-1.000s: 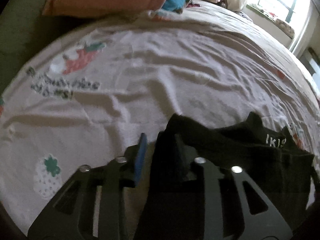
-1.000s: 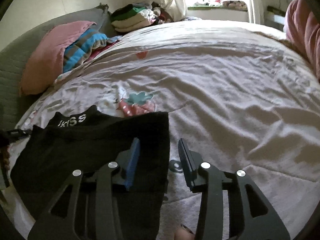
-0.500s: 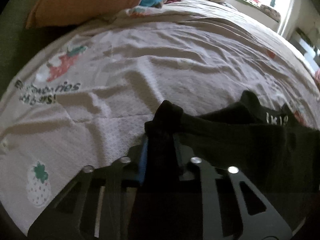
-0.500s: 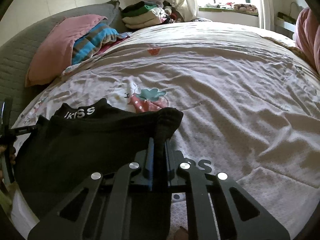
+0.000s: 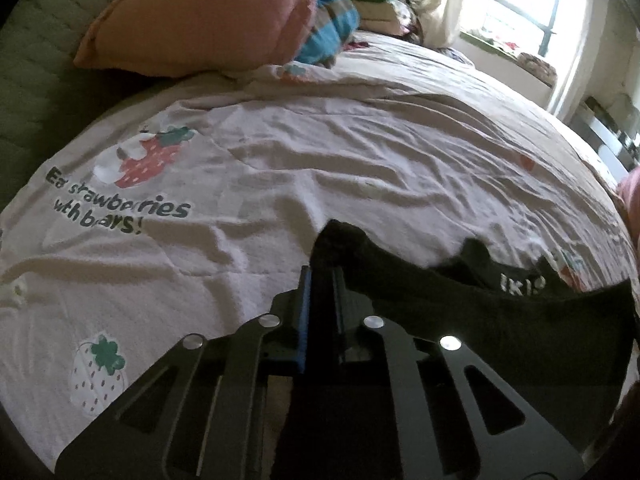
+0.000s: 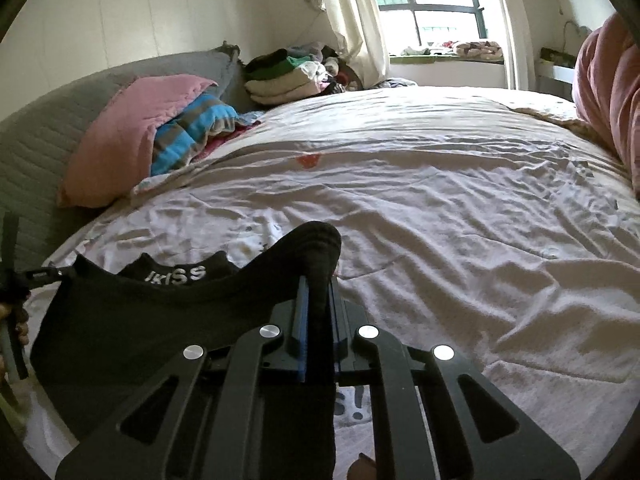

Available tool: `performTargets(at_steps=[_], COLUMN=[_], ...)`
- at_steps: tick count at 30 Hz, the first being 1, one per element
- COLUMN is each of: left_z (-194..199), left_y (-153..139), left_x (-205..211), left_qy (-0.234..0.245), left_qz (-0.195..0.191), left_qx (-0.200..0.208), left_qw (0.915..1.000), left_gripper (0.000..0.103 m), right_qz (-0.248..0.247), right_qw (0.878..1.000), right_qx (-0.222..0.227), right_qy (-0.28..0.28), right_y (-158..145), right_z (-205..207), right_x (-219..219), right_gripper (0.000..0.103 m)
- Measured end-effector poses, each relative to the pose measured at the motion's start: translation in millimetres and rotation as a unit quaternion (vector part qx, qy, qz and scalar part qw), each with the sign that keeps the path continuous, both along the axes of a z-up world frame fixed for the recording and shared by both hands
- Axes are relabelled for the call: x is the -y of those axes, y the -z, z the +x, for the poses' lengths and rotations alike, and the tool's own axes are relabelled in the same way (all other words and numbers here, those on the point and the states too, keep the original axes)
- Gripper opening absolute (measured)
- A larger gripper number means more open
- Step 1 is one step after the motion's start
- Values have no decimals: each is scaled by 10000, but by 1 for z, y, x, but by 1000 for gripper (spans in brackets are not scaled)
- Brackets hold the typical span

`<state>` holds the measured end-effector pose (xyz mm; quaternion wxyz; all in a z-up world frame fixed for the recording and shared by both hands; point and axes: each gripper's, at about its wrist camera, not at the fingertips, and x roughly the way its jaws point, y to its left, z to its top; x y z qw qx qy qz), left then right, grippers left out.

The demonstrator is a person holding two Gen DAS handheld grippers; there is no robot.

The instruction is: Fold small clothes

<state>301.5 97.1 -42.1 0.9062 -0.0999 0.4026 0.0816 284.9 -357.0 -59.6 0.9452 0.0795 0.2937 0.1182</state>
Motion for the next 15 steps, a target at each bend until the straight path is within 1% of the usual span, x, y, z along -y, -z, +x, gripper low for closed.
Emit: performTargets(at_steps=[2,7,8,10,12,13,15], left_z=[3,16,17,22,21,20,17], left_y=[4,19,22,33,37,37,37], left_x=[-4,0,0,2,5,6,7], left_qy=[-52,18,9,14,61,78,74], left_qz=[-54,254,271,398,489,540,554], left_qx=[-48,-273,-315,-486,-493,-481,-471], left_qw=[10000,9993,9991,9980,9976,9974,9973], left_gripper=[4,4,4,4,5,5,9], right_qz=[-36,-159,-211,-285,-375,-408,-471], right_qw=[9999,9989,9981,9969,9956,9952,9939], right_qx=[-82,-395,-534,-682,-812,-844,-913], right_qy=[75,200,222,257,269,297,392], right_y=[5,17,22,28,32,33,35], right_z=[4,12,15,18,20,20,20], right_x=[0,0,-1,-2,-4,-4,-3], right_gripper=[8,8,8,9,11,15,17])
